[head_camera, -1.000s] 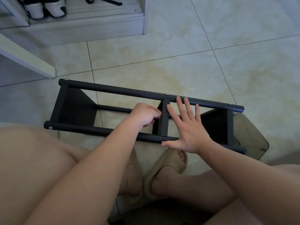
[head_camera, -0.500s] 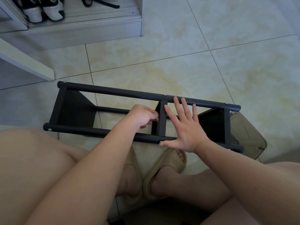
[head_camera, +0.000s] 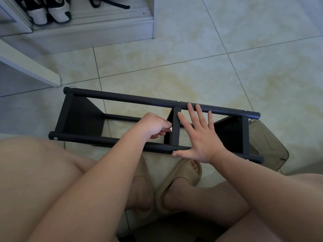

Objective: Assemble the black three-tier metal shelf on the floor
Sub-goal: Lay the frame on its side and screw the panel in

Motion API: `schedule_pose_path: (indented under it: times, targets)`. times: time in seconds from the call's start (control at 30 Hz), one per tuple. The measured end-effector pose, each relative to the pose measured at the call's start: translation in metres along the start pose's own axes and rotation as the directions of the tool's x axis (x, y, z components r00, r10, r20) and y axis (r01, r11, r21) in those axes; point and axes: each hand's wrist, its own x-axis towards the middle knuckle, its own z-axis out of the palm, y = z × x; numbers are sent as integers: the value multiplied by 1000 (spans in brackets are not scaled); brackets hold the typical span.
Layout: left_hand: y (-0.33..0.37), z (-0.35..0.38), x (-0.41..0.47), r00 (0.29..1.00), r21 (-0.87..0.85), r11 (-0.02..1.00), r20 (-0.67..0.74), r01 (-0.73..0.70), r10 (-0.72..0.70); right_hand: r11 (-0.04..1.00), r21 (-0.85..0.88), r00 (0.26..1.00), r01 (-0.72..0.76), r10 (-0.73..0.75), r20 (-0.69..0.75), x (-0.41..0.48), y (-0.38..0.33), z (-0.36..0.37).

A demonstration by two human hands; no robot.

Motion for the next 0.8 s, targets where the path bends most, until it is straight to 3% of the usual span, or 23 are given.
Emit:
schedule_pose_path:
  times: [0.4, 0.8]
  targets:
    - [4, 4, -2, 999, 56, 997, 18, 50, -51, 1000, 8, 1000, -1, 1, -2, 0, 0, -1]
    - [3, -15, 0, 974, 238, 965, 217, -110, 58, 1000, -2, 1000, -2, 2, -3, -1, -1, -1]
